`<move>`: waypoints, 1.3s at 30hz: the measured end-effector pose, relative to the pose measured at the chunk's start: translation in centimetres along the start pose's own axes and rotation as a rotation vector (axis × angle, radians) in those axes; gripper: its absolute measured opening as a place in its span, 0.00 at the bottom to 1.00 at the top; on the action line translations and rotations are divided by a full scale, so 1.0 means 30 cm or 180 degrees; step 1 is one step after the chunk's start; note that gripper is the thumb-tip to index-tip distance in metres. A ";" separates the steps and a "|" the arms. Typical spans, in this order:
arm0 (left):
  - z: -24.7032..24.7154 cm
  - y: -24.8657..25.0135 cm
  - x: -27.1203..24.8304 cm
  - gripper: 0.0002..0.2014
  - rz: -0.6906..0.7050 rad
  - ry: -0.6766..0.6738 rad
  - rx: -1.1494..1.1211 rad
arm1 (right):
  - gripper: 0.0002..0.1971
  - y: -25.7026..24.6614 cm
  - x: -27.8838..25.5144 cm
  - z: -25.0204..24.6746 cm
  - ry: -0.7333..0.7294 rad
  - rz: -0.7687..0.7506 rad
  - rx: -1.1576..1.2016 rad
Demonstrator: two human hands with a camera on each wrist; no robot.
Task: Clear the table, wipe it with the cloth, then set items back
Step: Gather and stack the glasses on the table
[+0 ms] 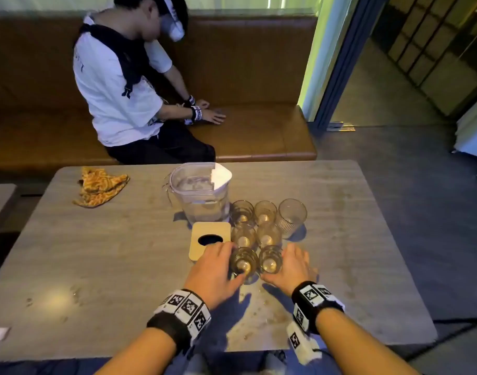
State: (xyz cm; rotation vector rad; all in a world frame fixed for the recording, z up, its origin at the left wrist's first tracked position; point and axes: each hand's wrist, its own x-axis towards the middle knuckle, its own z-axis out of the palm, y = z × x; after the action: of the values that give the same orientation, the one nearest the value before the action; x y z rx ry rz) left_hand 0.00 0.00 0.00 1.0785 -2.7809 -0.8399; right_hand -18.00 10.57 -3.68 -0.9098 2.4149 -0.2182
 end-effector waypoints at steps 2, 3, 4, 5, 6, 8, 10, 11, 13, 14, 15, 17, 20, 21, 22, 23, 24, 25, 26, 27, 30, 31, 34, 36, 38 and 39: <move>0.034 0.006 0.015 0.33 -0.0110 0.0045 0.0063 | 0.39 -0.008 0.020 0.007 0.0032 -0.0038 0.0056; 0.049 0.011 0.018 0.34 -0.0179 0.0042 0.0165 | 0.36 -0.009 0.026 0.015 0.0063 -0.0079 0.0089; 0.063 0.016 0.025 0.34 -0.0214 0.0029 0.0265 | 0.34 -0.003 0.036 0.025 0.0122 -0.0120 0.0165; 0.075 0.022 0.034 0.35 -0.0270 0.0016 0.0358 | 0.33 -0.002 0.039 0.031 0.0144 -0.0189 0.0246; 0.090 0.027 0.044 0.36 -0.0291 0.0004 0.0436 | 0.31 0.001 0.041 0.039 0.0157 -0.0271 0.0318; 0.113 0.030 0.064 0.37 -0.0358 -0.0014 0.0636 | 0.29 0.016 0.046 0.047 0.0160 -0.0387 0.0417; 0.129 0.039 0.085 0.39 -0.0434 -0.0057 0.0885 | 0.27 0.031 0.043 0.039 0.0177 -0.0482 0.0475; 0.137 0.044 0.094 0.40 -0.0481 -0.0105 0.0987 | 0.27 0.044 0.040 0.032 0.0169 -0.0494 0.0519; 0.153 0.048 0.111 0.40 -0.0524 -0.0182 0.1181 | 0.26 0.075 0.032 0.016 0.0155 -0.0519 0.0512; 0.162 0.048 0.118 0.40 -0.0523 -0.0200 0.1271 | 0.27 0.089 0.026 0.005 0.0144 -0.0522 0.0483; 0.166 0.051 0.122 0.40 -0.0523 -0.0220 0.1342 | 0.27 0.100 0.020 -0.006 0.0130 -0.0516 0.0457; 0.175 0.051 0.136 0.40 -0.0527 -0.0222 0.1426 | 0.28 0.118 0.018 -0.029 0.0093 -0.0510 0.0429; 0.179 0.059 0.146 0.40 -0.0526 -0.0227 0.1433 | 0.29 0.120 0.001 -0.074 0.0010 -0.0621 0.0428; 0.175 0.068 0.141 0.40 -0.0499 -0.0227 0.1409 | 0.29 0.116 -0.010 -0.094 0.0004 -0.0662 0.0453; 0.168 0.079 0.132 0.41 -0.0468 -0.0192 0.1339 | 0.30 0.110 -0.021 -0.114 0.0017 -0.0723 0.0489; 0.152 0.094 0.115 0.42 -0.0446 -0.0116 0.1210 | 0.31 0.101 -0.032 -0.137 0.0044 -0.0801 0.0532; 0.125 0.107 0.090 0.43 -0.0422 0.0007 0.1036 | 0.32 0.088 -0.045 -0.161 0.0084 -0.0898 0.0575; 0.090 0.118 0.060 0.43 -0.0420 0.0140 0.0791 | 0.33 0.073 -0.058 -0.187 0.0127 -0.0993 0.0614; 0.045 0.121 0.029 0.43 -0.0453 0.0270 0.0493 | 0.33 0.048 -0.068 -0.216 0.0178 -0.1113 0.0652; 0.001 0.114 -0.004 0.43 -0.0527 0.0350 0.0165 | 0.33 0.020 -0.081 -0.243 0.0210 -0.1226 0.0695; -0.159 0.043 -0.097 0.43 -0.0751 0.0743 -0.0786 | 0.32 -0.115 -0.114 -0.307 0.0329 -0.1657 0.0830; -0.209 0.001 -0.120 0.43 -0.0815 0.0926 -0.0960 | 0.32 -0.173 -0.124 -0.319 0.0329 -0.1808 0.0868; -0.352 -0.156 -0.157 0.43 -0.0989 0.1334 -0.1048 | 0.32 -0.362 -0.147 -0.315 0.0231 -0.2176 0.0964; -0.437 -0.282 -0.173 0.45 -0.1138 0.1500 -0.1068 | 0.34 -0.494 -0.151 -0.283 0.0200 -0.2290 0.0986; -0.516 -0.425 -0.187 0.45 -0.1249 0.1640 -0.1171 | 0.34 -0.631 -0.147 -0.233 0.0165 -0.2359 0.0986; -0.554 -0.502 -0.190 0.45 -0.1300 0.1669 -0.1223 | 0.33 -0.701 -0.141 -0.202 0.0139 -0.2392 0.0971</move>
State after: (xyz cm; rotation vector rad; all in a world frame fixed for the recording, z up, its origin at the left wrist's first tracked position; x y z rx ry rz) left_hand 17.32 -13.41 7.48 1.5347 -1.9127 -0.9062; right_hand -6.85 -2.86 10.17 -1.6222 1.8891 -0.8549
